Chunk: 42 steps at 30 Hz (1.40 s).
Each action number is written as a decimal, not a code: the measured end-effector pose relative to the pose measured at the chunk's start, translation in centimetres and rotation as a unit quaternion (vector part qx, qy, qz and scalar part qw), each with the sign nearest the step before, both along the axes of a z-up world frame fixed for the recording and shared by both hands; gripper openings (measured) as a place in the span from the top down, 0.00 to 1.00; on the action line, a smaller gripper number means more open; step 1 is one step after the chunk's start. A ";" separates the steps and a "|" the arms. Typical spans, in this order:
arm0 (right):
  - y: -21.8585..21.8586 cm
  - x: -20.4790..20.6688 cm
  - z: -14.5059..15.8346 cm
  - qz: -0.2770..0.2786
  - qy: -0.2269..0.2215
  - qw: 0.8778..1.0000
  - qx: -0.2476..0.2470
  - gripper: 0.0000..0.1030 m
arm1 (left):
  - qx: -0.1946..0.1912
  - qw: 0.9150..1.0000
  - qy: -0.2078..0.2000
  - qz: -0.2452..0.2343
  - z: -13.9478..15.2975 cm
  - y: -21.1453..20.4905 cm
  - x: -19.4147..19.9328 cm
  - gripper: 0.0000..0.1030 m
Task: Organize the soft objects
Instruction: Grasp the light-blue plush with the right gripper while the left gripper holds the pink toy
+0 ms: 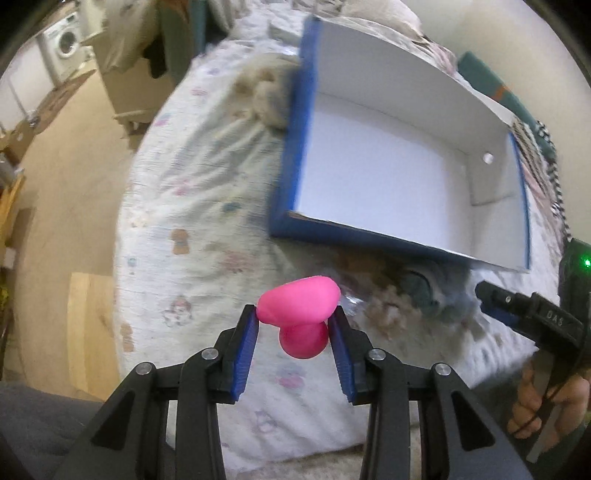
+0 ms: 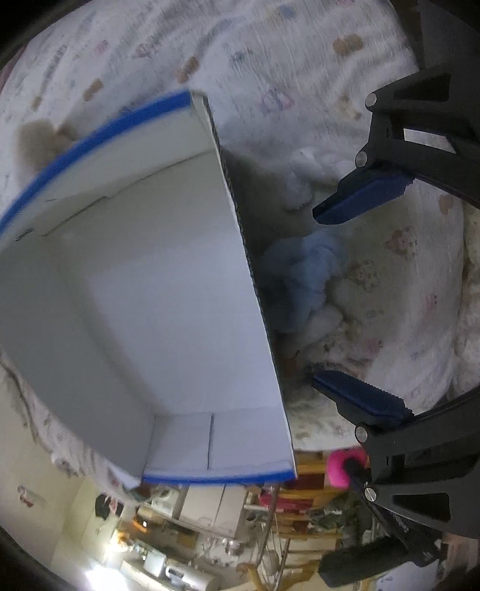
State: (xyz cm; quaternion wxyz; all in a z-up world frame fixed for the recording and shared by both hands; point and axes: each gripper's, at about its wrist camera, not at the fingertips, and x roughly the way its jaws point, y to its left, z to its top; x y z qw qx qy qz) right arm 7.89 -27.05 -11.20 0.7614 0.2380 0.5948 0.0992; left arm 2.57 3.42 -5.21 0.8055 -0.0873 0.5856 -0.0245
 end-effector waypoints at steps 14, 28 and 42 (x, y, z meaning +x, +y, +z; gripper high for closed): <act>5.9 2.5 -5.2 0.050 0.036 0.997 -0.051 0.66 | 0.019 1.000 -0.005 -0.003 -1.3 -1.2 -0.1 0.66; 5.9 -3.7 2.2 0.077 -0.044 0.996 0.016 0.76 | 0.019 1.000 -0.016 0.005 -0.9 -0.8 -0.4 0.66; 4.0 -2.7 10.6 0.058 -0.159 0.974 0.151 0.76 | 0.009 0.996 -0.084 -0.007 6.0 -1.1 -0.8 0.66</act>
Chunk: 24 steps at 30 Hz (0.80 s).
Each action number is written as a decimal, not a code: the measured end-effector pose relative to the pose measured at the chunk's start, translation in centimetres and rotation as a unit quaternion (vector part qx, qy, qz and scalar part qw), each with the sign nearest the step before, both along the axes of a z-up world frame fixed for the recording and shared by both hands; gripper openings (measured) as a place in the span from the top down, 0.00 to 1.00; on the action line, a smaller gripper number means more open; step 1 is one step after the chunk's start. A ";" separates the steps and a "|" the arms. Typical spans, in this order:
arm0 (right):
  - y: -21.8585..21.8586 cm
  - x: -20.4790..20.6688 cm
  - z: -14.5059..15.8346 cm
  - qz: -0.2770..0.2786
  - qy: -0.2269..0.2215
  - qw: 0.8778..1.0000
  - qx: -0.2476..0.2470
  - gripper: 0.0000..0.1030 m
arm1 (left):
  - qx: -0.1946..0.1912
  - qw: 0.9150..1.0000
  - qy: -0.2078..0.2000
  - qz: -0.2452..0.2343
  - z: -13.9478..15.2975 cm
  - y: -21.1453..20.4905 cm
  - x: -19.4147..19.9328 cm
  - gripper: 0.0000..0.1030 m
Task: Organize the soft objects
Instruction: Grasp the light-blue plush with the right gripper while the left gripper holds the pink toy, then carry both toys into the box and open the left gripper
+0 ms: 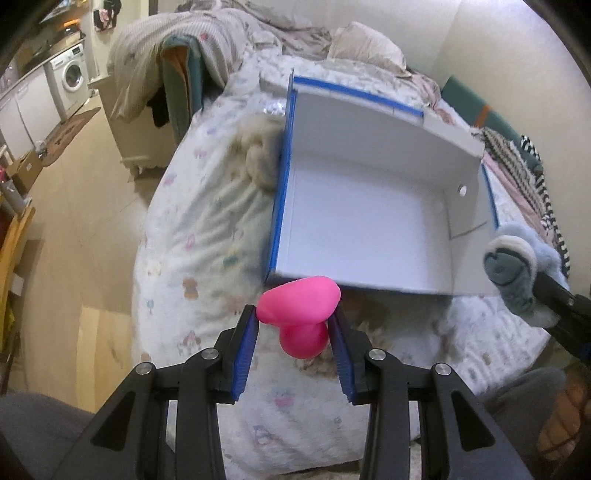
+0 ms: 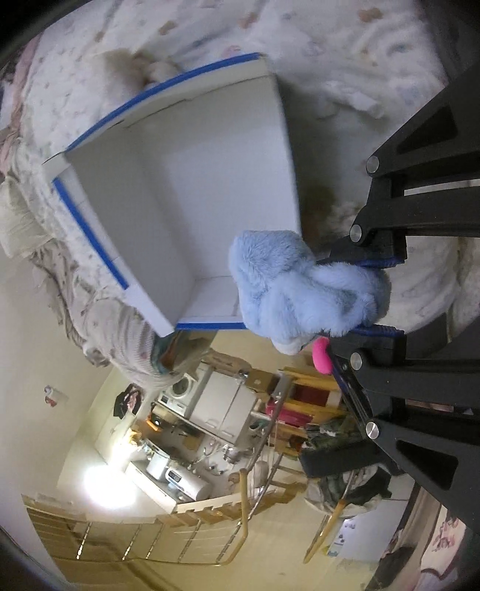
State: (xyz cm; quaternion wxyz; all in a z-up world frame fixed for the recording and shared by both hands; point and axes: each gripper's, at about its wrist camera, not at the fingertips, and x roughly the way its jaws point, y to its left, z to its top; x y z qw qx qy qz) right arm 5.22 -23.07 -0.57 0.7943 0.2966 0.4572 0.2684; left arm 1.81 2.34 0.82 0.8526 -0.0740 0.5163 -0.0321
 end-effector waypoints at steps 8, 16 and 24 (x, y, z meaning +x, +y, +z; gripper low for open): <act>-2.0 3.3 0.9 -0.017 -0.016 1.000 -0.010 0.76 | 0.021 0.999 -0.014 -0.029 1.8 -1.8 4.1 0.66; -3.5 5.9 -1.3 -0.048 -0.018 0.997 -0.050 0.76 | 0.037 0.998 -0.017 -0.041 0.3 -3.3 8.2 0.66; -3.8 7.0 -4.0 -0.057 -0.003 0.995 -0.083 0.76 | 0.062 0.995 -0.021 -0.076 -2.9 -6.6 10.2 0.66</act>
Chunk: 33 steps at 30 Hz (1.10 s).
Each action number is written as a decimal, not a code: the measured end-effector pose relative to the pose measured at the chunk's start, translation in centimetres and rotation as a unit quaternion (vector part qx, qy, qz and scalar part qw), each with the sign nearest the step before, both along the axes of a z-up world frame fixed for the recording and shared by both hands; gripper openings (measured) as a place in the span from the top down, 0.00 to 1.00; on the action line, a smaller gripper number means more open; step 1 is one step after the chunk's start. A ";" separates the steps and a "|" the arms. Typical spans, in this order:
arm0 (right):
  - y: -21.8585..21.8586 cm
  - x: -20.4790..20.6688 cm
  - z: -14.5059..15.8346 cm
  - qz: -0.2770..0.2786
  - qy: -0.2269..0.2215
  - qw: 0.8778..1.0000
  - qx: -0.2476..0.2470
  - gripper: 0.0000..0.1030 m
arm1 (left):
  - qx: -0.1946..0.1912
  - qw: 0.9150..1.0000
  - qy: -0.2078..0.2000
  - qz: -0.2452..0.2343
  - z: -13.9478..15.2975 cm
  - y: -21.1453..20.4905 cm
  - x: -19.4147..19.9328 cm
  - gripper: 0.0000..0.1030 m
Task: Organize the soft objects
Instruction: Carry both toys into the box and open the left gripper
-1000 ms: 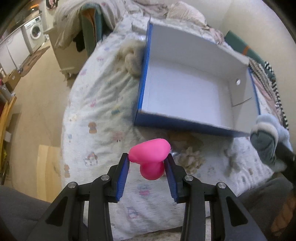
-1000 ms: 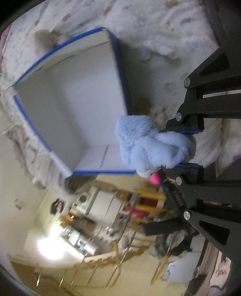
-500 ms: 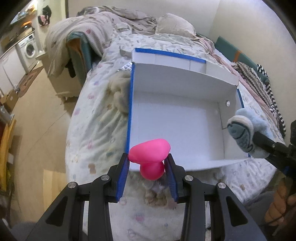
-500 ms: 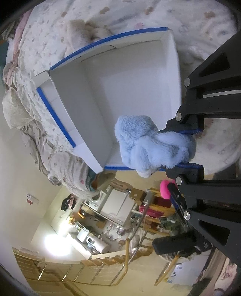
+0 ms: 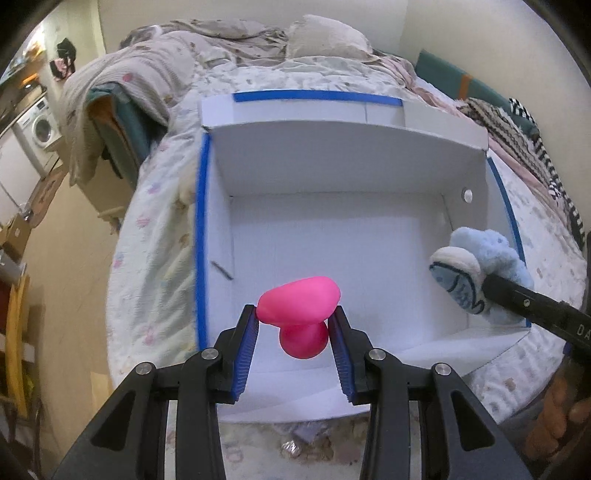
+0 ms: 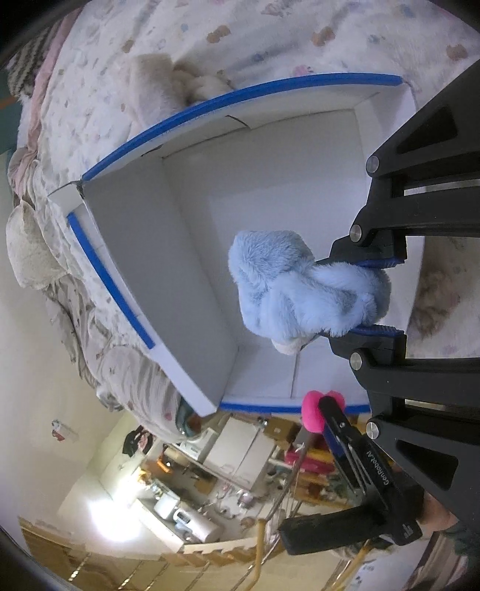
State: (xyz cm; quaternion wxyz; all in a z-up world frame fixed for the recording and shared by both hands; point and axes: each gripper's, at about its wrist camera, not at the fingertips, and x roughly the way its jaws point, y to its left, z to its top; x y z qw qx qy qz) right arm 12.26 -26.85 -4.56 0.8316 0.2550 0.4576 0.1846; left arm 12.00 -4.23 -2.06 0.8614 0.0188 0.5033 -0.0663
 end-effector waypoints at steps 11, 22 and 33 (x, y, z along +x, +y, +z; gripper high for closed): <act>2.3 1.8 -2.7 0.027 0.034 0.997 -0.064 0.76 | 0.001 1.000 0.014 0.021 -3.6 0.0 1.4 0.66; 4.4 2.8 -4.5 0.045 0.063 0.992 -0.101 0.76 | -0.003 1.000 0.019 0.020 -4.6 -0.5 1.9 0.66; 5.3 3.7 -5.9 0.044 0.081 0.989 -0.118 0.74 | 0.018 1.000 0.018 0.017 -5.2 -1.2 1.7 0.65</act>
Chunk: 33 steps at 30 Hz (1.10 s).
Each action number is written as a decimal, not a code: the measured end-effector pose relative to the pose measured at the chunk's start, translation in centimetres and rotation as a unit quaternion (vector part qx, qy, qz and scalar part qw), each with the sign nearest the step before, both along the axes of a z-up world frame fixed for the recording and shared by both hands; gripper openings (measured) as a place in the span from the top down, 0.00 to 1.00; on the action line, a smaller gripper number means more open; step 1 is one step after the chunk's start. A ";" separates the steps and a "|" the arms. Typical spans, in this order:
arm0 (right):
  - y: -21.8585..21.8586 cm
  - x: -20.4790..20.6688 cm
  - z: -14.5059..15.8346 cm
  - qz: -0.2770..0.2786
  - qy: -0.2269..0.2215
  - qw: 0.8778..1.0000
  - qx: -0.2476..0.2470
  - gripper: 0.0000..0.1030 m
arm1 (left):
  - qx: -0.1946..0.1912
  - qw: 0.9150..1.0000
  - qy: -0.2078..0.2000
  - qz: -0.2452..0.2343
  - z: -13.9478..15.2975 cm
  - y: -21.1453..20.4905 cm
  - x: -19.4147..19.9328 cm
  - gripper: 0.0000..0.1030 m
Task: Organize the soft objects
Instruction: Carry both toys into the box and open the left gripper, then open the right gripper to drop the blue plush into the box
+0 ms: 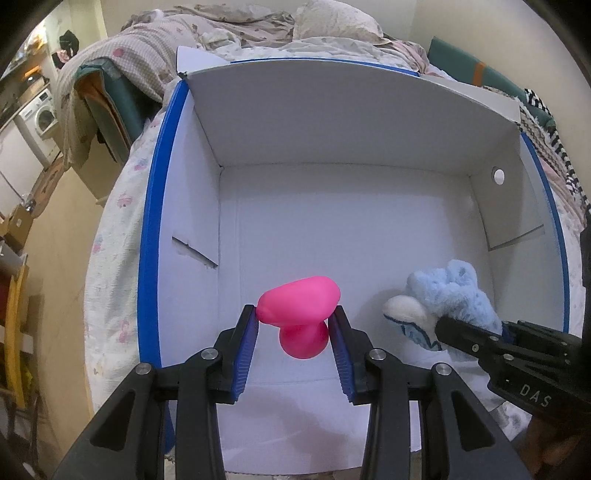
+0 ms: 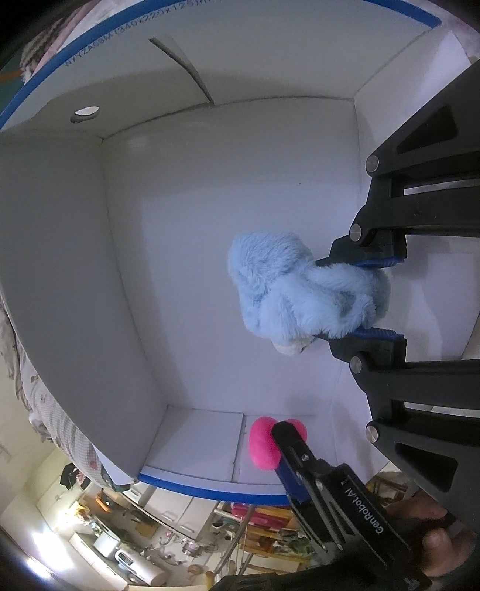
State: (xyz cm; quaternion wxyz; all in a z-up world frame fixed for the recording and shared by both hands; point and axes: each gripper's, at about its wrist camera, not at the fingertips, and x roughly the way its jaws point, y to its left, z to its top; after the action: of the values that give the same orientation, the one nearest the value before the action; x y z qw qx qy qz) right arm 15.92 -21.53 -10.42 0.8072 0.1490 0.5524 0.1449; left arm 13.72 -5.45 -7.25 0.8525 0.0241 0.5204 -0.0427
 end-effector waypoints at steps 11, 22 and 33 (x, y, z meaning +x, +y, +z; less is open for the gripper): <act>-1.3 -0.1 0.2 -0.027 -0.006 1.000 0.010 0.30 | -0.002 1.000 0.004 0.002 0.0 -0.1 -0.1 0.65; -2.2 -0.1 1.9 -0.052 -0.038 0.998 0.009 0.18 | -0.006 1.000 -0.013 0.002 1.2 0.0 -0.5 0.36; -2.5 -1.0 3.8 -0.061 -0.066 0.996 0.018 0.15 | -0.005 0.999 -0.034 0.009 2.4 1.1 -1.1 0.36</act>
State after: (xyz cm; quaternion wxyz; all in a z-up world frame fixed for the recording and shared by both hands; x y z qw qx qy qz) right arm 14.96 -24.01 -6.66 0.8463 0.1874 0.4853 0.1148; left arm 12.62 -4.40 -4.89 0.8704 0.0162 0.4908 -0.0365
